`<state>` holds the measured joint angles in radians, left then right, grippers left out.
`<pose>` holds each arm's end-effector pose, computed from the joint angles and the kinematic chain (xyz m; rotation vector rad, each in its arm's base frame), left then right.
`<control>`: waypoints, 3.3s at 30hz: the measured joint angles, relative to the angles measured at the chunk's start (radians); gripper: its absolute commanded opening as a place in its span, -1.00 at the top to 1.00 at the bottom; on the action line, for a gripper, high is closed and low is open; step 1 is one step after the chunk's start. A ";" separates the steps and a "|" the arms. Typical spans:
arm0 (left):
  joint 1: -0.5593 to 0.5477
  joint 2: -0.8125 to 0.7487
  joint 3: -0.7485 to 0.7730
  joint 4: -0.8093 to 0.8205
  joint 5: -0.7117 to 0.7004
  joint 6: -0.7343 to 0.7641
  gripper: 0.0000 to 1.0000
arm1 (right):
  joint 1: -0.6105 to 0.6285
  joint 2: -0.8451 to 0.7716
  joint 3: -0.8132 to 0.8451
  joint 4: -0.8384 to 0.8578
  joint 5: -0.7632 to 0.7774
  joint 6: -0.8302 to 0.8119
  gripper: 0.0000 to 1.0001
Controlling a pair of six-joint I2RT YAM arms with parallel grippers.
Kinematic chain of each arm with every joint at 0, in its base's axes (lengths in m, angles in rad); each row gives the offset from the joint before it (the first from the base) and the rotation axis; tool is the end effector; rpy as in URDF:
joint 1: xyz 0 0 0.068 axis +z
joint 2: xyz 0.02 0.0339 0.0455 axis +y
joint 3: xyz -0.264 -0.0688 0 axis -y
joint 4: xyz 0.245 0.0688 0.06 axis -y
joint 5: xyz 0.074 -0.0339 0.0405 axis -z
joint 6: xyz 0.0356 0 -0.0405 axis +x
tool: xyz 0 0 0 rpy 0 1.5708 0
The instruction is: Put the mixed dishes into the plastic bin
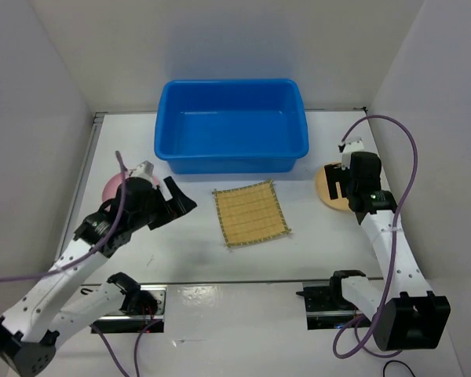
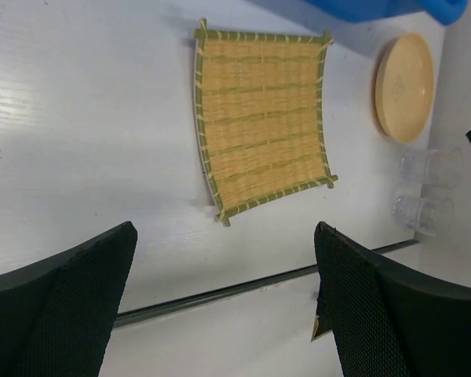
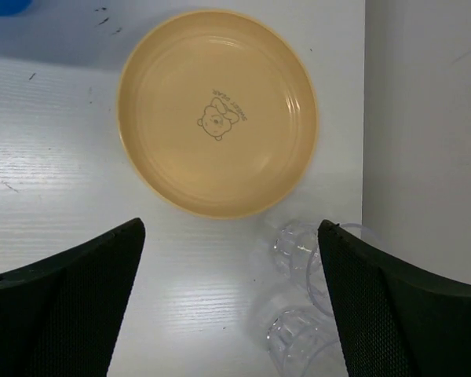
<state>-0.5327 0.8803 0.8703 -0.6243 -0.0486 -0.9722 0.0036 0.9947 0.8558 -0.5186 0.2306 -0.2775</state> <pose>0.1608 -0.0928 0.3096 -0.5329 2.2553 -0.7599 0.2132 -0.0074 0.2940 -0.1872 2.2307 -0.4063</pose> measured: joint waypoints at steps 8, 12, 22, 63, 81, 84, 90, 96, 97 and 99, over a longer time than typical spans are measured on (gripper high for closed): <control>0.008 -0.035 -0.045 -0.055 -0.044 0.003 -1.00 | 0.026 -0.026 0.000 0.000 -0.042 -0.019 -0.93; 0.008 0.031 -0.092 -0.024 -0.002 0.000 -1.00 | 0.032 -0.026 0.000 -0.001 -0.059 -0.029 -0.96; 0.047 0.111 -0.348 0.254 0.243 -0.060 -1.00 | 0.131 -0.056 0.000 -0.070 -0.301 -0.178 1.00; 0.051 0.742 -0.176 0.812 0.443 -0.164 -1.00 | 0.528 0.492 -0.068 0.111 -0.403 -0.164 1.00; 0.040 0.827 -0.175 0.872 0.451 -0.177 0.58 | 0.528 0.555 -0.034 0.147 -0.380 -0.149 1.00; 0.029 0.827 -0.135 0.869 0.457 -0.158 0.62 | 0.526 0.555 -0.030 0.149 -0.372 -0.149 1.00; 0.010 0.845 -0.111 0.889 0.472 -0.156 0.11 | 0.524 0.556 -0.026 0.150 -0.366 -0.150 1.00; -0.010 0.880 -0.111 0.931 0.514 -0.169 -0.31 | 0.524 0.562 -0.026 0.150 -0.371 -0.149 1.00; -0.013 0.882 -0.111 0.939 0.520 -0.176 -0.27 | 0.524 0.562 -0.026 0.150 -0.372 -0.150 1.00; -0.016 0.886 -0.111 0.948 0.526 -0.182 -0.01 | 0.524 0.562 -0.026 0.150 -0.372 -0.150 1.00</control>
<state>-0.5484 1.7660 0.7597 0.3233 0.4770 -1.1542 0.5278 1.5566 0.8303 -0.3683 -0.1413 -0.4274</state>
